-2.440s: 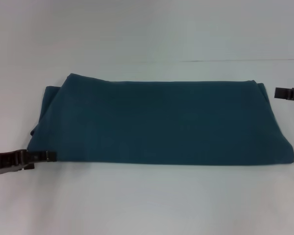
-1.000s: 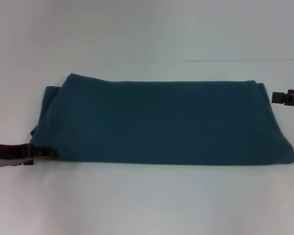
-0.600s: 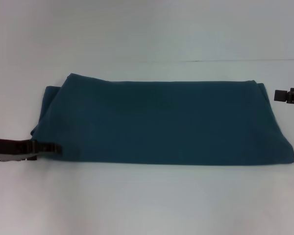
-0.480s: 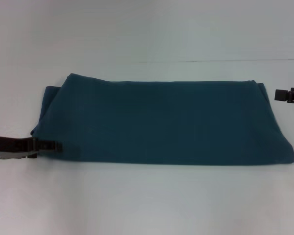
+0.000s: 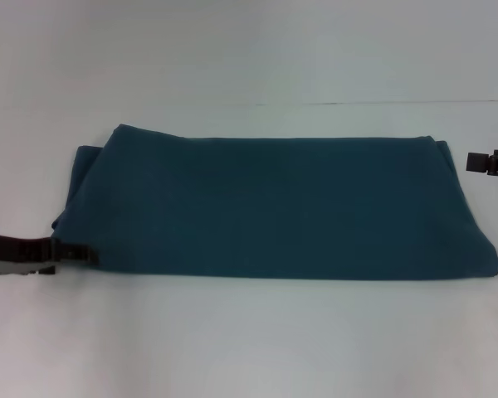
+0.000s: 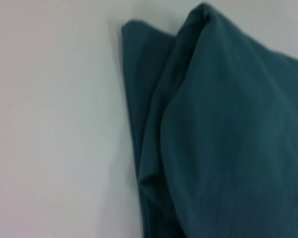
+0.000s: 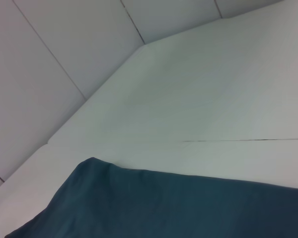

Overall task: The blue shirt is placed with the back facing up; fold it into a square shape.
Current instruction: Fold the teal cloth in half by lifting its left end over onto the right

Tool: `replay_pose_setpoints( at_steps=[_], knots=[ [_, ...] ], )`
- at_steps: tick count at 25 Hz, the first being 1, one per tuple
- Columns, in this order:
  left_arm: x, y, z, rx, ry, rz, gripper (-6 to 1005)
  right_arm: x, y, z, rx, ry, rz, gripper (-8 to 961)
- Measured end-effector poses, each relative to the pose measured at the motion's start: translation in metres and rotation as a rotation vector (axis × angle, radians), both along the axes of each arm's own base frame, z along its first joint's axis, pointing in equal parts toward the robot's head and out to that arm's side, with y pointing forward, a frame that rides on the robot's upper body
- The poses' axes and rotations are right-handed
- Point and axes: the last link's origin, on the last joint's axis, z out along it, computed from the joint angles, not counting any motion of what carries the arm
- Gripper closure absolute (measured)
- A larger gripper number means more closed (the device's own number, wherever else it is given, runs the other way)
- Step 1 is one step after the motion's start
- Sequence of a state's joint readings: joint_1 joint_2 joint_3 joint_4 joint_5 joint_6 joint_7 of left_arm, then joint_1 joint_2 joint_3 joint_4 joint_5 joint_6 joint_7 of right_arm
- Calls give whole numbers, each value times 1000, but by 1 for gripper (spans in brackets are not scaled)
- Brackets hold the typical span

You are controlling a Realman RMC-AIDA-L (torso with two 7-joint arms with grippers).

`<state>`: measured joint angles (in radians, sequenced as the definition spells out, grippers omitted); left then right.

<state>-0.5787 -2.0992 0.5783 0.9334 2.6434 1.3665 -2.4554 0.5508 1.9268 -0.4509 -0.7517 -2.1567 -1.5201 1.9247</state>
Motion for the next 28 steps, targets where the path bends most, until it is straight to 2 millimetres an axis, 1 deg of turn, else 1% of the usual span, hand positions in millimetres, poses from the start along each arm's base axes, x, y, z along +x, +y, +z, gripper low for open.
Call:
replay_pose_setpoints(
  at_steps=[6, 11, 18, 28],
  knots=[
    [3, -3, 1, -41, -1, 8, 122, 1, 0, 2, 6, 2, -2, 35],
    [6, 1, 2, -50, 5, 6, 122, 1, 0, 3, 8, 2, -2, 35],
    [6, 5, 2, -49, 32, 14, 121, 2, -1, 3, 11, 4, -8, 35],
    [11, 10, -3, -57, 56, 0, 121, 5, -2, 6, 21, 9, -19, 35]
  ],
)
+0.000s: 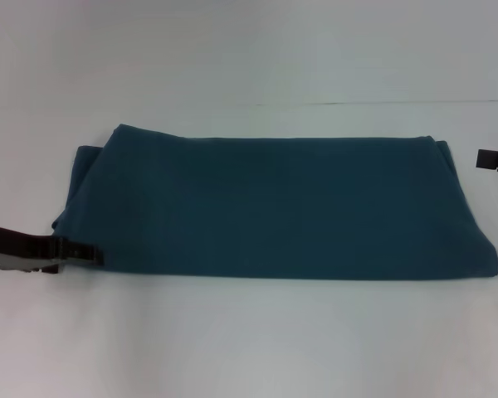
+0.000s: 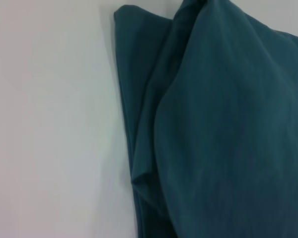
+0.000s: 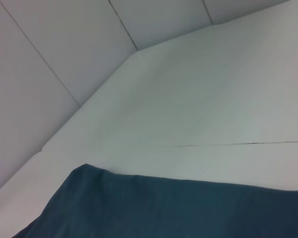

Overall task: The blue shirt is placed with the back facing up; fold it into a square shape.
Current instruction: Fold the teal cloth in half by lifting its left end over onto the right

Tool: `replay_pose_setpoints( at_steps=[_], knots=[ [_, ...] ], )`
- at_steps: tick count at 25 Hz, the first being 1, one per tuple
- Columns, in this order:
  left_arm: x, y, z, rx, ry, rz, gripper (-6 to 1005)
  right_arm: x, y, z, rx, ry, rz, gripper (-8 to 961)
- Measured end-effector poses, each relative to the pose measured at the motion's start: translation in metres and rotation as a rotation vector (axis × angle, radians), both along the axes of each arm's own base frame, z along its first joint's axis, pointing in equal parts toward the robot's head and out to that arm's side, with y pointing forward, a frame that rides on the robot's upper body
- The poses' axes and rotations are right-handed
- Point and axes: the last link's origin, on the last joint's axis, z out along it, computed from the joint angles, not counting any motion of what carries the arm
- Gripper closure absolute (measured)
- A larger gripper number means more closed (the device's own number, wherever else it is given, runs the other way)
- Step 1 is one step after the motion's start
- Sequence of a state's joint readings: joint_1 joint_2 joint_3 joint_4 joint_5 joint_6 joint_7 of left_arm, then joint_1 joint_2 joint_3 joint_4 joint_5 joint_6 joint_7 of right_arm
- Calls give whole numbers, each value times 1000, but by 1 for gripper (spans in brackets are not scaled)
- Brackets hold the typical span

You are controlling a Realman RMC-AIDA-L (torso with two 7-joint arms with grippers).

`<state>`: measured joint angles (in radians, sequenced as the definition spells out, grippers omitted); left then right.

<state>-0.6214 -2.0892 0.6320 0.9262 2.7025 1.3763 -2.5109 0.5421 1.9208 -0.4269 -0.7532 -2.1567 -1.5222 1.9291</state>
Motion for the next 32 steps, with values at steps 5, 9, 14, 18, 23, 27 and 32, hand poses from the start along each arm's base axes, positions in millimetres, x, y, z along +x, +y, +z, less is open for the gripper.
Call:
replay_pose_setpoints(
  at_steps=[5, 9, 14, 18, 23, 27, 32],
  knots=[
    [1, 3, -5, -7, 4, 0, 121, 1, -1, 0, 1, 2, -2, 35],
    [3, 8, -7, -4, 17, -8, 121, 1, -1, 1, 1, 4, -4, 35],
    [7, 13, -5, 3, 22, -22, 121, 2, -1, 2, 6, 8, -8, 35],
    [9, 16, -3, 11, 23, -30, 122, 3, -2, 2, 7, 8, -12, 35],
    [13, 20, -1, 16, 24, -40, 122, 4, -3, 2, 7, 8, -16, 35],
    [15, 22, -1, 17, 25, -47, 121, 5, -4, 2, 8, 7, -19, 35],
    [16, 22, -1, 17, 25, -50, 121, 6, -4, 2, 10, 6, -22, 35]
  ],
)
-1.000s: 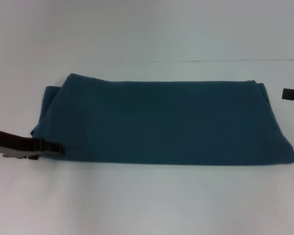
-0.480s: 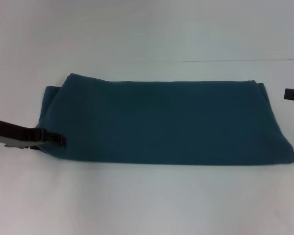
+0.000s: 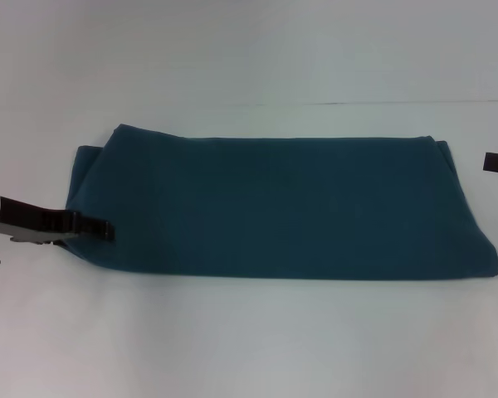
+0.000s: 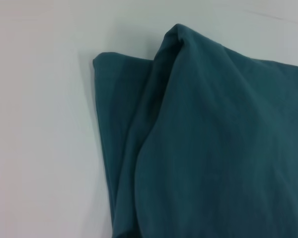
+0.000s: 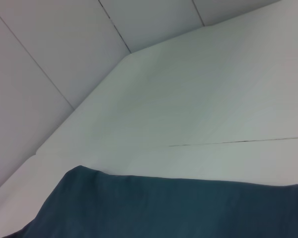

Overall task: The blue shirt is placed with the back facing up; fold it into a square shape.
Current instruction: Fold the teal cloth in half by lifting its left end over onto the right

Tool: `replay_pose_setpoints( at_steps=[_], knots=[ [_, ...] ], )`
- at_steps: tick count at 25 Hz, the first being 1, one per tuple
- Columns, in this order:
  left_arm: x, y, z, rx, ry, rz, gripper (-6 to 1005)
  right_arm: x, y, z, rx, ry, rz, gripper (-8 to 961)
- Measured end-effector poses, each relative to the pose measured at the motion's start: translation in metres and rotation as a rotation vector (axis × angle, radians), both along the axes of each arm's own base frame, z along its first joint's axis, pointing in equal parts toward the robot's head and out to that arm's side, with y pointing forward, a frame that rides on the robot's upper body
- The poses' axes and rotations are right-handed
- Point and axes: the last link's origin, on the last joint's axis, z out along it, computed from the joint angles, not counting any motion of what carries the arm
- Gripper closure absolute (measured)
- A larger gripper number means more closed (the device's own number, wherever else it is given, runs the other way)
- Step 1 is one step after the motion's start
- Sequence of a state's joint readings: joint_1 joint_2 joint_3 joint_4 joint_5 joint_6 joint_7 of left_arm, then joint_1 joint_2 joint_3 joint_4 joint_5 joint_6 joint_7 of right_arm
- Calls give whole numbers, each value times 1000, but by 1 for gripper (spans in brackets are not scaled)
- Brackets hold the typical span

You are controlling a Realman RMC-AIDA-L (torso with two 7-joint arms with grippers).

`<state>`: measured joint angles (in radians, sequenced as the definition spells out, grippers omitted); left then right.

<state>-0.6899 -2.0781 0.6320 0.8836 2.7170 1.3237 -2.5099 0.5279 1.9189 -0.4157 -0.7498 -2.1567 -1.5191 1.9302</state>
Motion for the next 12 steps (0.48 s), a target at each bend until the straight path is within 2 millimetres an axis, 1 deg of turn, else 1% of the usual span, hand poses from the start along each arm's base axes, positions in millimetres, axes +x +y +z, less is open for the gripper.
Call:
replay_pose_setpoints(
  at_steps=[4, 10, 12],
  knots=[
    [1, 1, 0, -2, 4, -4, 121, 0, 0, 0, 1, -1, 0, 35],
    [-2, 3, 4, 27, 13, -1, 195, -1, 1, 0, 0, -1, 3, 36],
    [-3, 3, 5, 33, 15, 2, 280, -1, 0, 0, 0, -1, 4, 36]
  ],
)
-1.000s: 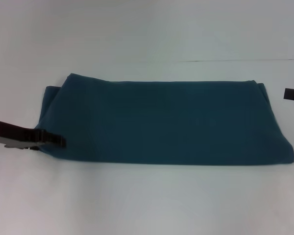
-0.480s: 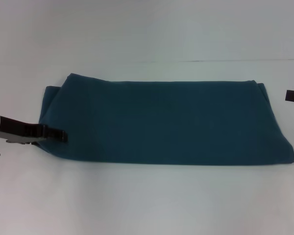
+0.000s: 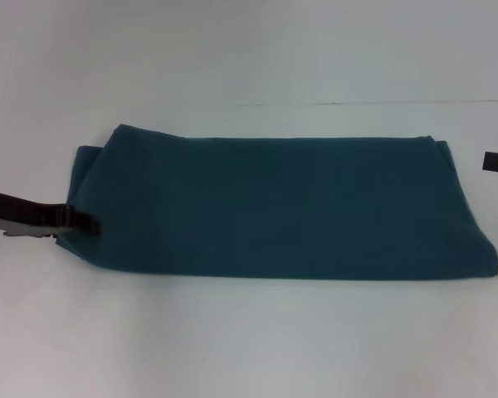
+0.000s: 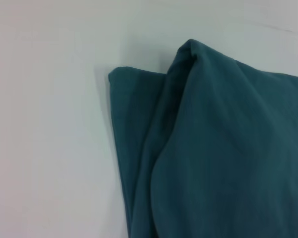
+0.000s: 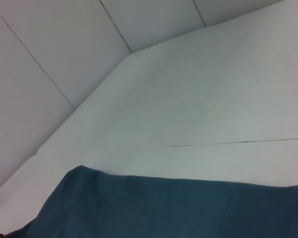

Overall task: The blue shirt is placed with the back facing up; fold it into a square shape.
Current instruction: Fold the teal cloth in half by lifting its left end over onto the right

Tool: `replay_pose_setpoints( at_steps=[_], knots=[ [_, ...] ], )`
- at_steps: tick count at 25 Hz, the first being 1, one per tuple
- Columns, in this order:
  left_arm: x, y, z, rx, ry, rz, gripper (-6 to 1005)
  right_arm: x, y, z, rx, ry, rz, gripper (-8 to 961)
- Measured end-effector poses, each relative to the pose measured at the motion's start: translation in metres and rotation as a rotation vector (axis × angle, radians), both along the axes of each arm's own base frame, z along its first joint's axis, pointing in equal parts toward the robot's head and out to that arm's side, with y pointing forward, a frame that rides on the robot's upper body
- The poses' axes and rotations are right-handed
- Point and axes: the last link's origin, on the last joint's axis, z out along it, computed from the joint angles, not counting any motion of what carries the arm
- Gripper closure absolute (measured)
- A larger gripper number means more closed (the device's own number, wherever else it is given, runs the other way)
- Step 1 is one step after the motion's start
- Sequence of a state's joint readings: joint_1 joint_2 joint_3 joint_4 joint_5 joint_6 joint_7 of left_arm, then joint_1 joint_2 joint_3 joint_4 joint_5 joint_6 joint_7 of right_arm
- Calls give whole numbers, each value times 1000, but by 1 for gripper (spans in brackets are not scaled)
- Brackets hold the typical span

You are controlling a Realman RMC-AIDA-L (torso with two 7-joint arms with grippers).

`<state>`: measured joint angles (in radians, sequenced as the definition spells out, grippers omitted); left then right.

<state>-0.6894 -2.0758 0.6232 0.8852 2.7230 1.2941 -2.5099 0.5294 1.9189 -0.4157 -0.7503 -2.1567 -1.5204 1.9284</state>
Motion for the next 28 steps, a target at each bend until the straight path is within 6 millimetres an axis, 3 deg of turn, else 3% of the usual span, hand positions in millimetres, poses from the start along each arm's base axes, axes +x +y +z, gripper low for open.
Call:
replay_pose_setpoints(
  at_steps=[8, 25, 28],
  knots=[
    [-2, 0, 0, 8, 6, 9, 620, 0, -1, -1, -1, 1, 0, 36],
    [-12, -7, 2, 10, 14, 39, 992, 2, -2, -4, -2, 8, -8, 36],
    [-17, -11, 7, 26, 21, 49, 991, 2, -2, -5, -2, 11, -9, 36]
  ],
)
